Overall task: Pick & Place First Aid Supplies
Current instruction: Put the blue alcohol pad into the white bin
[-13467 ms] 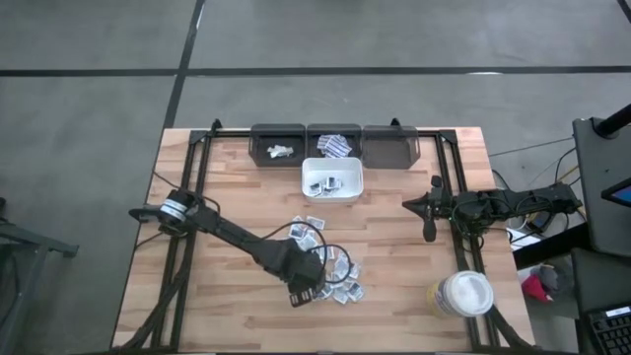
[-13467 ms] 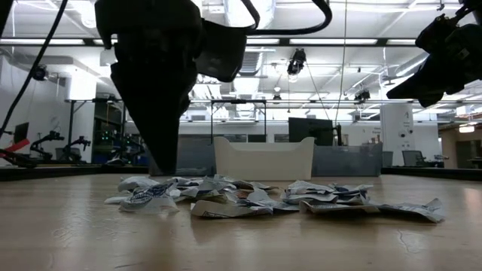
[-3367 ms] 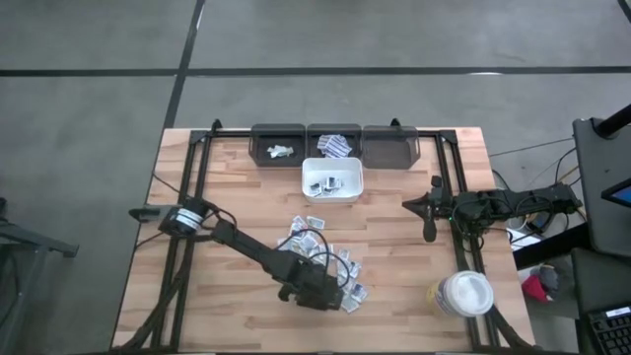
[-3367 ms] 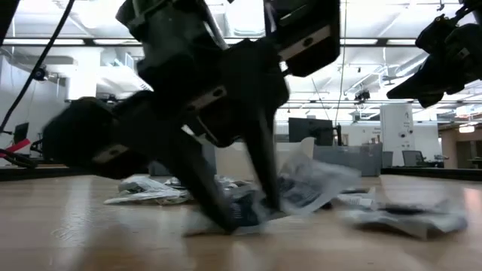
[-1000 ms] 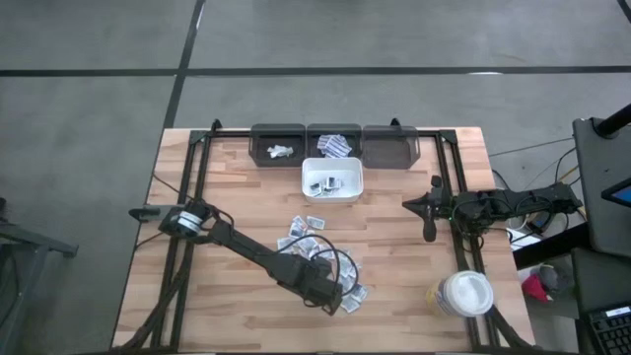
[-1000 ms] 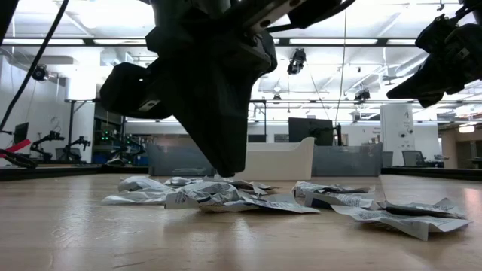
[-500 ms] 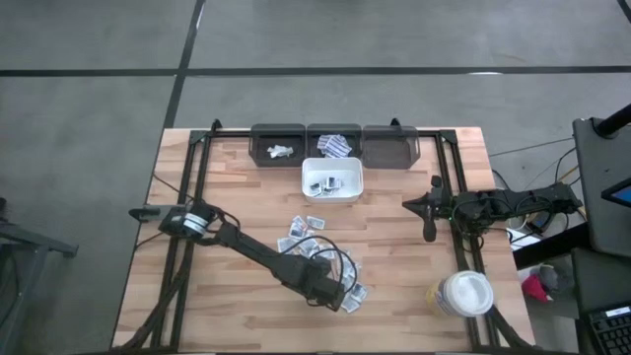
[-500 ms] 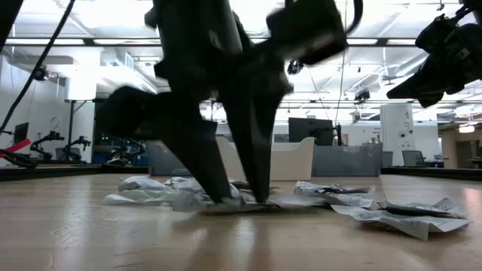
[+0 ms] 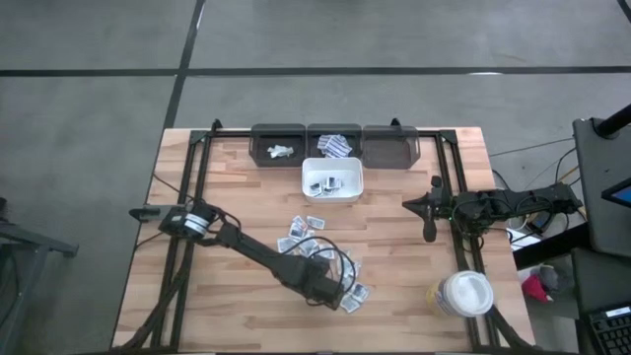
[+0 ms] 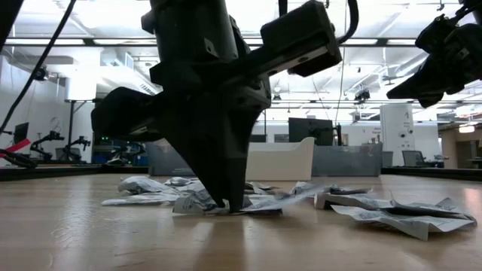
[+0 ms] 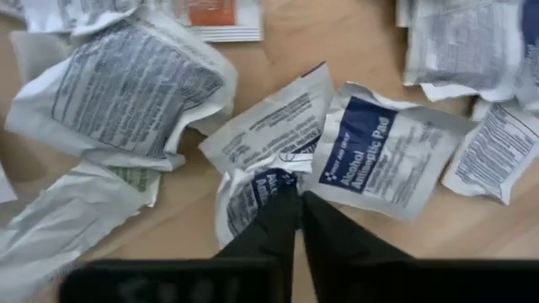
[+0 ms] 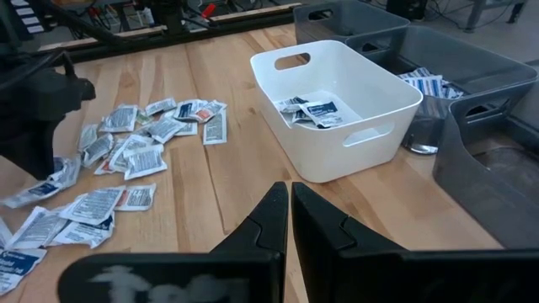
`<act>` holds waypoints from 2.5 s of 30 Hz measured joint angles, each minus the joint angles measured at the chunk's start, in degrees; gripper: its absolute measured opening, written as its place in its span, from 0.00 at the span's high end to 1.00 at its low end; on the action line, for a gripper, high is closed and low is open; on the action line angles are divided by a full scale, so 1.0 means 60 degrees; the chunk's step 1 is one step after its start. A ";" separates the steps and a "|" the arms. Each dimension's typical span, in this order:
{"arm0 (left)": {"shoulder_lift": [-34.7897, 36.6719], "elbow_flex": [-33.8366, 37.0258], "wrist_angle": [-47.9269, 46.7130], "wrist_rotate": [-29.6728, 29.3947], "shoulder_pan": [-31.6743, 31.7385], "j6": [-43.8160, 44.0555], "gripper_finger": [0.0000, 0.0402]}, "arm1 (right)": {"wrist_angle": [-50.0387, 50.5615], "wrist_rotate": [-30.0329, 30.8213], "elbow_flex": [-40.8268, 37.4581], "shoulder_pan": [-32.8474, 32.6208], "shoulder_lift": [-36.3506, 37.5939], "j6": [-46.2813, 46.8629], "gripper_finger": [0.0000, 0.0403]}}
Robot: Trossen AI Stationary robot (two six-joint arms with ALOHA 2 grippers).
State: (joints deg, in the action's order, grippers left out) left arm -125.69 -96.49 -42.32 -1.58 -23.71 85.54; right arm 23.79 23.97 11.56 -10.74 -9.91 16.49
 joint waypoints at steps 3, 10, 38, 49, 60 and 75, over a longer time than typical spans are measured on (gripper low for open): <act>-0.0004 0.0000 0.0009 -0.0088 -0.0002 -0.0149 0.98 | 0.0000 0.0000 0.0002 0.0000 0.0000 0.0000 0.96; 0.0205 0.0041 -0.0046 -0.0107 -0.0068 -0.1391 1.00 | 0.0000 0.0000 0.0001 0.0001 0.0000 -0.0025 0.96; 0.2831 -0.0290 0.2275 -0.5457 0.2477 -1.2621 1.00 | 0.0004 0.0007 0.0001 0.0000 0.0005 -0.0357 0.96; 0.2745 0.0214 0.0933 -0.0346 0.6158 -1.4121 1.00 | 0.0000 0.0011 -0.0001 0.0003 0.0006 -0.0201 0.96; 0.1356 0.0368 0.0746 0.1619 0.6956 -1.4437 1.00 | 0.0000 0.0029 0.0000 0.0004 0.0008 -0.0104 0.96; 0.1299 0.0371 0.0744 0.1588 0.7007 -1.3716 0.74 | -0.0003 0.0022 -0.0002 0.0003 0.0011 -0.0066 0.96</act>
State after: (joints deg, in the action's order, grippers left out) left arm -117.89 -94.26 -37.86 7.95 18.33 3.25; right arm 23.77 24.10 11.55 -10.72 -9.85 16.10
